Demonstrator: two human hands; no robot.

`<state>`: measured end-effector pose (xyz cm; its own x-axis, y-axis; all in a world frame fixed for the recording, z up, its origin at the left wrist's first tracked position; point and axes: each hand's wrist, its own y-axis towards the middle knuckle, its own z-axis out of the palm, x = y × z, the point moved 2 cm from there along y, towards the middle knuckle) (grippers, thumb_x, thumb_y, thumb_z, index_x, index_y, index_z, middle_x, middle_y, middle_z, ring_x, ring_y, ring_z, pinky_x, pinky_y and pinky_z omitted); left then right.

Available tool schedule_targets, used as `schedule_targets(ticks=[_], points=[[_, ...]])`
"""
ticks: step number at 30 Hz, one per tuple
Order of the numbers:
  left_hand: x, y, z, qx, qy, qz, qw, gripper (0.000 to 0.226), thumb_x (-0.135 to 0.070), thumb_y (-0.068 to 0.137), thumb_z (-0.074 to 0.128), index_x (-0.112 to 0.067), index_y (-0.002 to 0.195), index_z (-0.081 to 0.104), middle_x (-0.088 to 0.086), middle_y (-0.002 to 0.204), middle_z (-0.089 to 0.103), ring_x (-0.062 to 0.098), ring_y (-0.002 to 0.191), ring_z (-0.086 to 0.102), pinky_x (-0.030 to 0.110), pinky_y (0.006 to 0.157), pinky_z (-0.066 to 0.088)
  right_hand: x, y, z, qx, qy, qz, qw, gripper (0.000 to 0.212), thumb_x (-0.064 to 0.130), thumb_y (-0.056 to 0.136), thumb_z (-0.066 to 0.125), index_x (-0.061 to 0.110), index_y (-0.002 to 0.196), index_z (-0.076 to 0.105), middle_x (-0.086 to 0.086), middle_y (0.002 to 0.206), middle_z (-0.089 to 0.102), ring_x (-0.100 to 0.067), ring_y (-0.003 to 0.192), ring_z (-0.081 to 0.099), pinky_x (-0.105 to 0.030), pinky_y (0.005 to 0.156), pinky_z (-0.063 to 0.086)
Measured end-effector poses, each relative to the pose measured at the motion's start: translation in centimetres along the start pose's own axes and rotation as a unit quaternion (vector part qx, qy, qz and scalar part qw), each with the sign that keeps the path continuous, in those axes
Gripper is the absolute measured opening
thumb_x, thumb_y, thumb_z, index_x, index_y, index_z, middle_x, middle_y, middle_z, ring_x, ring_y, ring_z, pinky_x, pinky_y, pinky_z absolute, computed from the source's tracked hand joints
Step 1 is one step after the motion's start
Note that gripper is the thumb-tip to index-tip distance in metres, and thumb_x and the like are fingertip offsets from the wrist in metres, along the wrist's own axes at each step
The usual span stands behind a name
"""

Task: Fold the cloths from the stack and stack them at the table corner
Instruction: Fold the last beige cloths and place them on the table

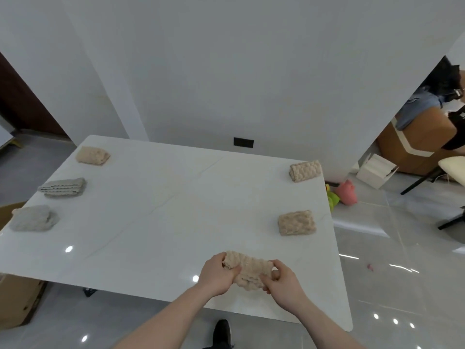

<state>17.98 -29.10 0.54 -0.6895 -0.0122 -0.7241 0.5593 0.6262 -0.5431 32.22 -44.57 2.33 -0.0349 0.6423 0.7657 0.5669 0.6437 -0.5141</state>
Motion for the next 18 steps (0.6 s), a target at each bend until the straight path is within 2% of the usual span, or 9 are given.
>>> schedule_targets(ticks=[4,7,9,11,13,15,18], points=[[-1.0,1.5,2.3,0.005,0.042,0.038,0.998,0.005,-0.039,0.094,0.064,-0.035,0.092,0.067,-0.012,0.082,0.073,0.009,0.074,0.072,0.029,0.070,0.057,-1.0,0.5,-1.6,-0.049,-0.023,0.011,0.998,0.020,0.011,0.088,0.066,0.029,0.098,0.067,0.002,0.071,0.074,-0.015,0.060,0.070,-0.032,0.063,0.055],[-0.8,2.5,4.7,0.028,0.060,0.035,0.997,0.020,-0.037,0.098,0.054,-0.023,0.090,0.067,-0.005,0.077,0.073,0.014,0.067,0.072,0.034,0.069,0.059,-1.9,0.7,-3.5,-0.078,-0.027,0.031,0.996,0.018,0.016,0.091,0.065,0.030,0.100,0.068,0.001,0.072,0.074,-0.011,0.061,0.070,-0.032,0.063,0.055],[-0.8,3.0,5.8,0.025,0.089,0.041,0.995,0.022,-0.034,0.094,0.057,-0.017,0.080,0.061,-0.001,0.071,0.067,0.018,0.065,0.065,0.034,0.069,0.056,-2.9,0.9,-4.7,-0.076,-0.050,0.039,0.995,0.021,0.017,0.091,0.063,0.034,0.101,0.068,0.003,0.068,0.072,-0.012,0.063,0.070,-0.032,0.063,0.055],[-1.6,3.1,6.6,0.019,0.110,0.050,0.992,0.023,-0.032,0.091,0.062,-0.022,0.071,0.056,-0.007,0.066,0.060,0.013,0.061,0.056,0.030,0.062,0.047,-4.3,1.4,-5.5,-0.062,-0.080,0.051,0.994,0.023,0.020,0.090,0.060,0.039,0.103,0.065,0.004,0.070,0.073,-0.014,0.068,0.072,-0.038,0.069,0.059],[-2.3,3.4,7.5,0.024,0.127,0.060,0.990,0.019,-0.032,0.090,0.062,-0.026,0.072,0.060,-0.010,0.068,0.062,0.010,0.065,0.059,0.028,0.061,0.047,-5.5,2.1,-6.2,-0.049,-0.114,0.054,0.991,0.024,0.023,0.088,0.058,0.041,0.104,0.061,0.006,0.076,0.074,-0.015,0.072,0.072,-0.045,0.075,0.060],[-2.8,3.8,8.4,0.028,0.143,0.062,0.987,0.013,-0.034,0.090,0.060,-0.027,0.080,0.066,-0.011,0.073,0.066,0.011,0.072,0.064,0.029,0.066,0.052,-6.0,3.1,-6.9,-0.040,-0.145,0.054,0.987,0.022,0.022,0.088,0.056,0.039,0.102,0.059,0.005,0.077,0.073,-0.015,0.073,0.070,-0.044,0.074,0.060],[-3.3,4.5,9.9,0.007,0.121,0.037,0.992,0.023,-0.033,0.095,0.059,-0.031,0.072,0.055,-0.013,0.069,0.059,0.007,0.065,0.056,0.026,0.060,0.046,-6.1,4.7,-8.3,-0.028,-0.166,0.045,0.985,0.022,0.023,0.093,0.056,0.035,0.111,0.056,0.004,0.079,0.071,-0.015,0.073,0.069,-0.039,0.072,0.058]])
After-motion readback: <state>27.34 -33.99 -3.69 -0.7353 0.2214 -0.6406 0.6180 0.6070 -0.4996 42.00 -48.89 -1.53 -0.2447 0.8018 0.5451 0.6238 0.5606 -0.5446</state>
